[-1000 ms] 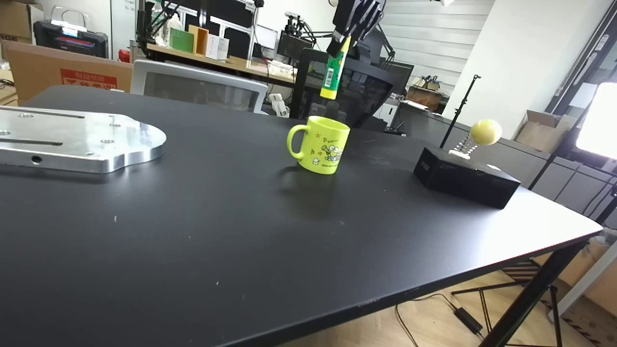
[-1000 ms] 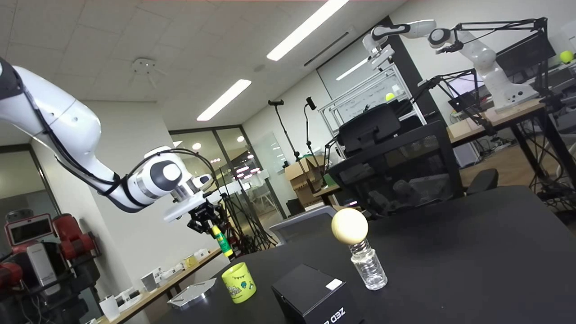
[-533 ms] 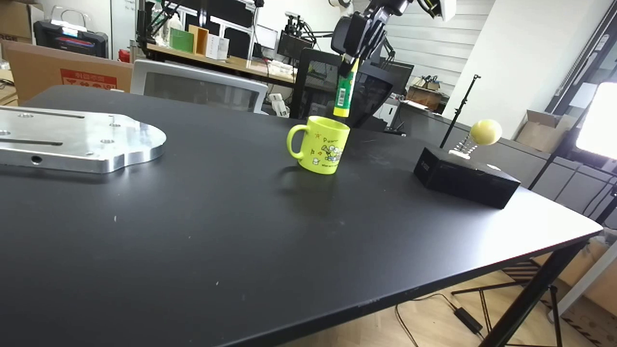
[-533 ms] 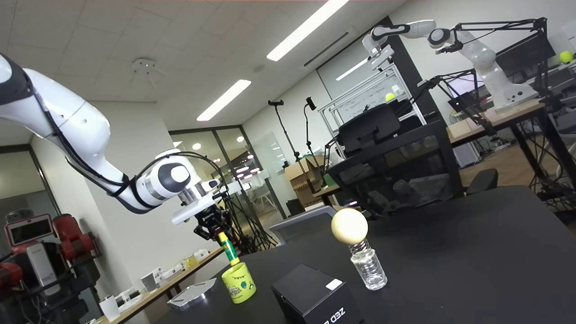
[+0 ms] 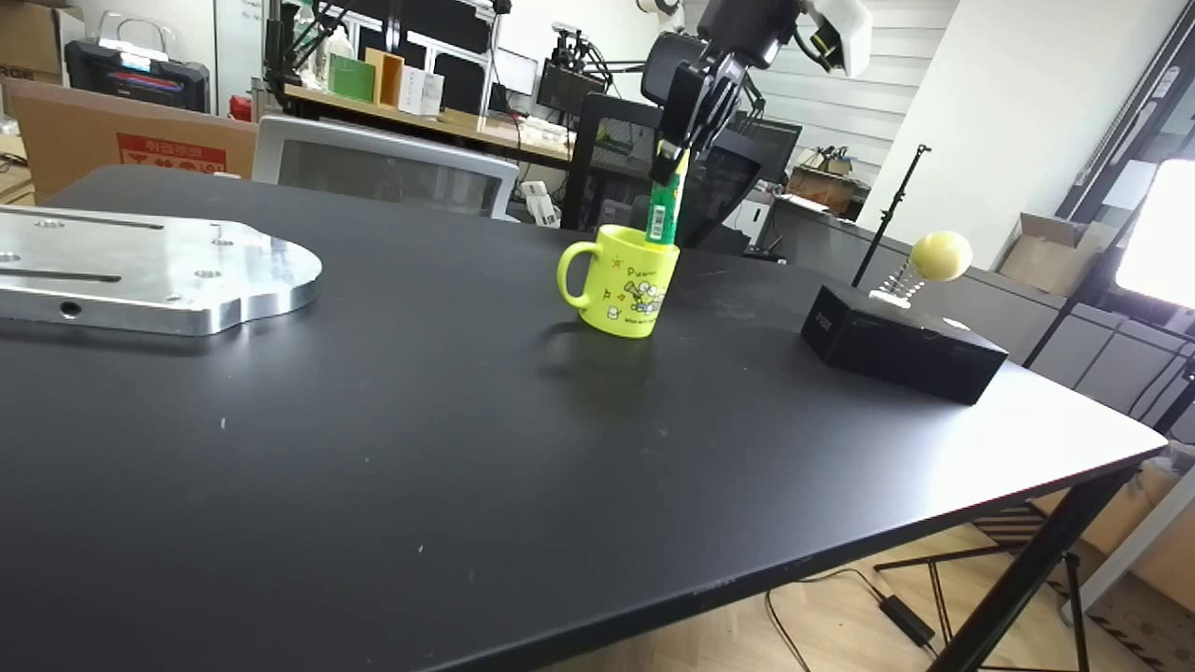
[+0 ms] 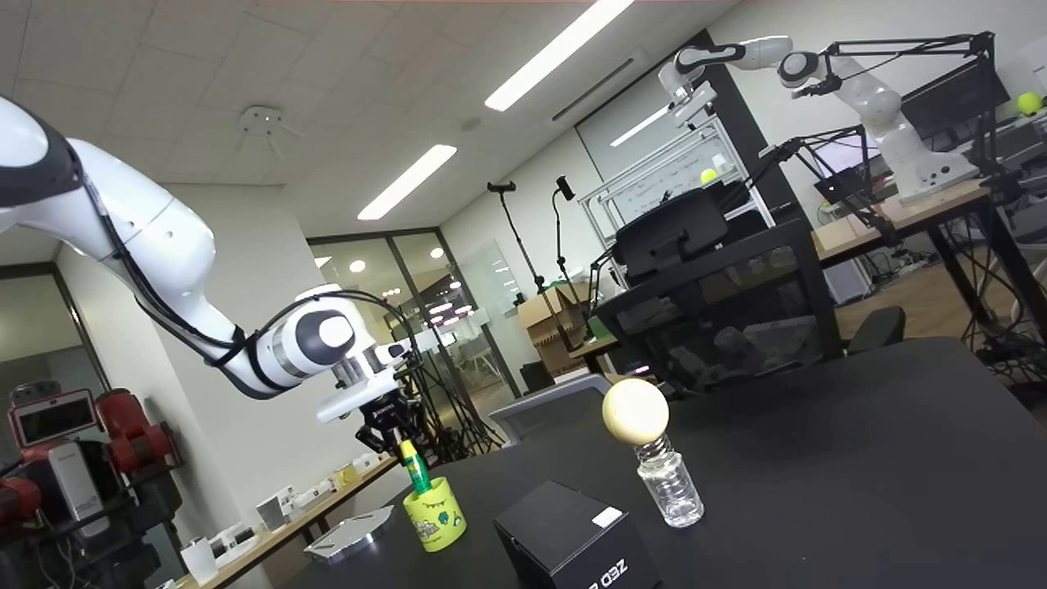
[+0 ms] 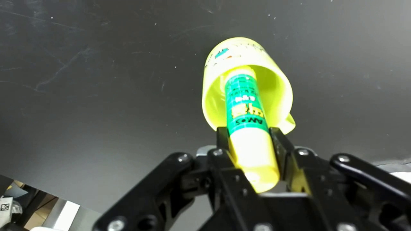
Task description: Take the glue stick from the yellow cup and place it on the black box then take the glue stick and put it back on the table
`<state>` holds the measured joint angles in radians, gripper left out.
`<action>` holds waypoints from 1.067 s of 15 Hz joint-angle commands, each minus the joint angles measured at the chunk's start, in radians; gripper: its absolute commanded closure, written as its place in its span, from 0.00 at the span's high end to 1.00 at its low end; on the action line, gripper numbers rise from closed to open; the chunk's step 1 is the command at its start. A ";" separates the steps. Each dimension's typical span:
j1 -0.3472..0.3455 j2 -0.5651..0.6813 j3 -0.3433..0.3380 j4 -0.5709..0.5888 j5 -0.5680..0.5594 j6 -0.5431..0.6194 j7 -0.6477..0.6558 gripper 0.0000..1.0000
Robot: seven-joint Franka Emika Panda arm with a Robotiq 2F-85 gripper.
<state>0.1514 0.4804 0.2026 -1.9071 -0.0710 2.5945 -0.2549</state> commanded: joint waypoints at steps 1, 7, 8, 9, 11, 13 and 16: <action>-0.005 0.027 0.008 0.026 0.014 0.001 -0.006 0.10; 0.012 0.061 -0.004 0.026 -0.006 0.021 0.014 0.10; 0.014 0.067 -0.004 0.022 -0.006 0.033 0.017 0.10; 0.017 0.071 -0.005 0.016 -0.006 0.047 0.023 0.10; 0.016 0.076 -0.003 0.013 -0.003 0.061 0.023 0.10; 0.017 0.069 -0.003 0.006 -0.001 0.079 0.032 0.60; 0.018 0.018 -0.011 -0.013 0.001 0.100 0.059 0.72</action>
<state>0.1624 0.5537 0.2027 -1.9022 -0.0713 2.6846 -0.2462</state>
